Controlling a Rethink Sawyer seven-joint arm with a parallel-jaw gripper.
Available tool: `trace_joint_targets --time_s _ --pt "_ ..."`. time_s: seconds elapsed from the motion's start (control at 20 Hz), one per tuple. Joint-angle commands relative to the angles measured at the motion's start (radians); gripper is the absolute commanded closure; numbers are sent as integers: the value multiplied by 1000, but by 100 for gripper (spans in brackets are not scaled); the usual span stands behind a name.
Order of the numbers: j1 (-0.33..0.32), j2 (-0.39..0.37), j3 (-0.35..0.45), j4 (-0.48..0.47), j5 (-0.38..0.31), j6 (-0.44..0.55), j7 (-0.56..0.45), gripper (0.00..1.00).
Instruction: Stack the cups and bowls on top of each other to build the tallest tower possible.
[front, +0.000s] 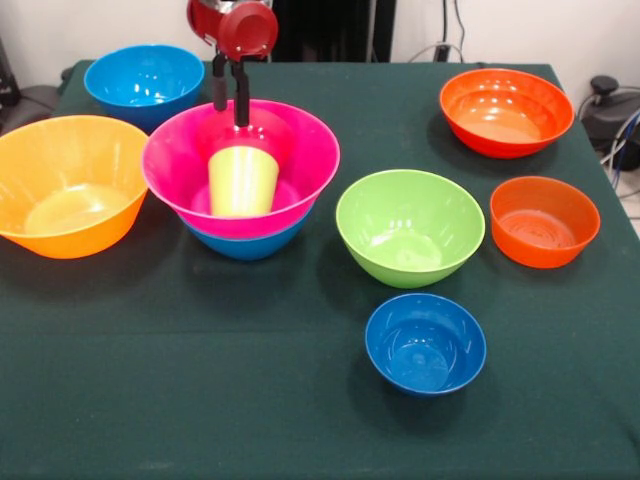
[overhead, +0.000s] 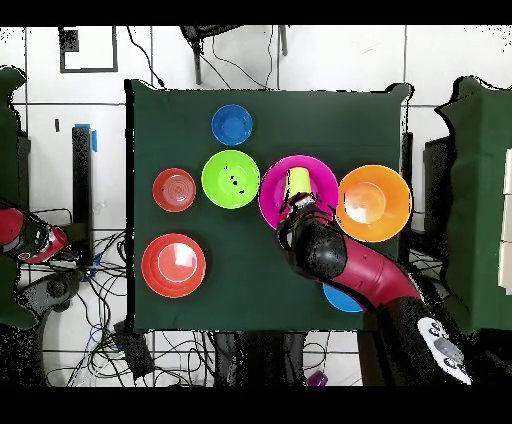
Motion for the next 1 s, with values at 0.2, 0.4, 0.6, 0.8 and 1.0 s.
trace_joint_targets --time_s 0.2,0.4,0.6,0.8,1.0 --pt "65 83 44 -26 -3 5 85 0" --pt "65 90 43 -27 -2 3 86 0" --pt "80 101 19 -42 3 22 84 0" --pt "85 95 13 -38 5 23 87 0" --pt "90 95 5 -39 7 35 86 0"
